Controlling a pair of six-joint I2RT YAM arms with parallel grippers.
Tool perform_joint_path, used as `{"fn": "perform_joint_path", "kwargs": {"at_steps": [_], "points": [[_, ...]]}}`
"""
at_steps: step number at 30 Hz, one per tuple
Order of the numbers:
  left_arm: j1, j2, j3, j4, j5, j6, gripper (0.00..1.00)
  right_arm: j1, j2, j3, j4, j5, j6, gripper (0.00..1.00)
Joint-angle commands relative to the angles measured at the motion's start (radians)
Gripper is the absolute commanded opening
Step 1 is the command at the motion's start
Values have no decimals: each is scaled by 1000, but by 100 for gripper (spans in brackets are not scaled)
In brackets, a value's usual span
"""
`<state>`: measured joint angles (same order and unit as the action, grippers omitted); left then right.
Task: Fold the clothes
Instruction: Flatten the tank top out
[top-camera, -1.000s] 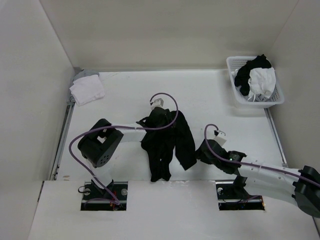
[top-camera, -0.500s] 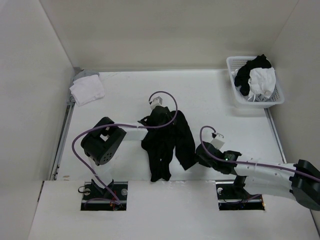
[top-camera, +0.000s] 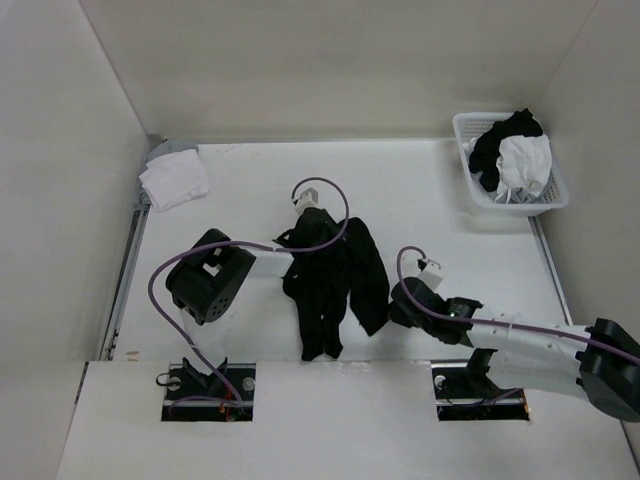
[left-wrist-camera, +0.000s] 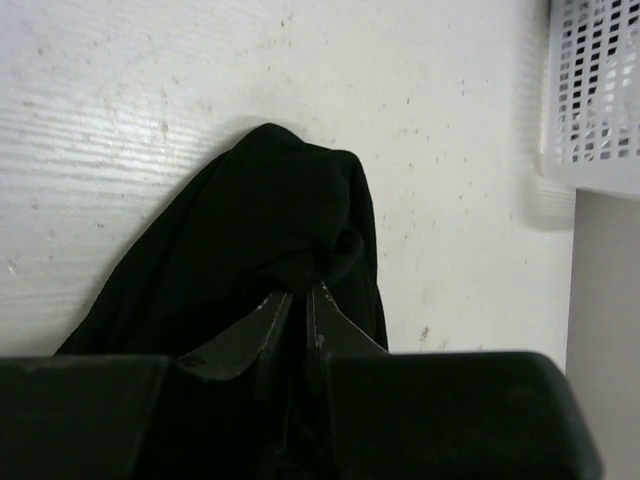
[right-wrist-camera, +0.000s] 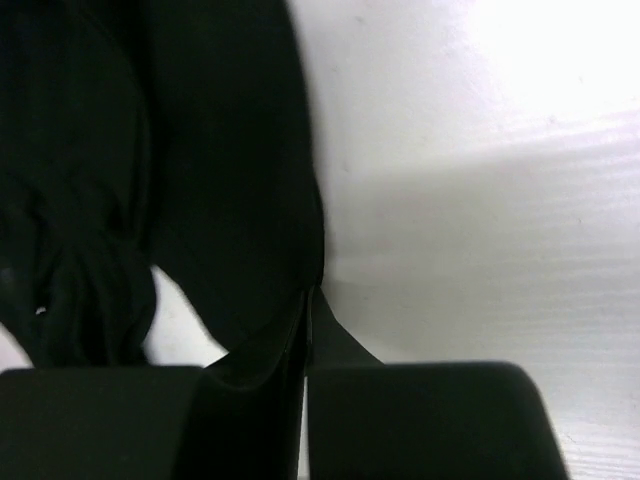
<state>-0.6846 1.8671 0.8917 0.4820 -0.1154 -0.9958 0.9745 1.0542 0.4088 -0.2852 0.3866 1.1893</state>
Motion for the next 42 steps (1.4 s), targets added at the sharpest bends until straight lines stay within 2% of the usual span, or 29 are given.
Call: {"fn": "perform_joint_path", "kwargs": {"at_steps": [1, 5, 7, 8, 11, 13, 17, 19, 21, 26, 27, 29, 30, 32, 35, 39, 40, 42], "points": [[49, -121, 36, 83, 10, 14, 5, -134, -80, 105, 89, 57, -201, 1], [151, -172, 160, 66, 28, 37, 5, -344, -45, 341, 200, 19, -443, 0], [213, -198, 251, 40, 34, 48, 5, -449, 44, 559, 263, -35, -569, 0], [257, -213, 353, 3, 46, 69, 5, -489, 91, 679, 268, -58, -604, 0], [332, -252, 589, -120, 66, 140, 5, -546, 200, 1006, 226, -144, -655, 0], [352, -273, 685, -166, 66, 193, 6, -550, 248, 1190, 172, -175, -678, 0], [368, -330, 763, -227, 51, 319, 6, -546, 265, 1361, 120, -195, -723, 2], [353, -393, 707, -238, 4, 390, 7, -541, 234, 1323, 109, -203, -726, 2], [325, -466, 589, -218, -39, 420, 8, -537, 178, 1210, 121, -213, -709, 3], [225, -689, 103, -131, -183, 396, 12, -480, -26, 701, 250, -242, -588, 4], [181, -757, -65, -123, -248, 375, 16, -454, -70, 536, 291, -252, -529, 4], [136, -830, -214, -137, -305, 358, 18, -429, -95, 387, 322, -265, -473, 4], [85, -926, -375, -166, -360, 308, 23, -403, -94, 237, 358, -278, -411, 4], [32, -1043, -511, -236, -398, 270, 33, -388, -76, 97, 398, -279, -350, 4], [1, -1219, -615, -402, -447, 200, 41, -386, -57, -7, 406, -276, -323, 4], [35, -1313, -655, -510, -477, 140, 44, -440, -48, -50, 380, -290, -330, 7], [58, -1292, -655, -505, -469, 138, 45, -449, -48, -51, 370, -295, -333, 10], [98, -1210, -634, -485, -437, 144, 45, -464, -51, -54, 350, -293, -338, 23]]}}
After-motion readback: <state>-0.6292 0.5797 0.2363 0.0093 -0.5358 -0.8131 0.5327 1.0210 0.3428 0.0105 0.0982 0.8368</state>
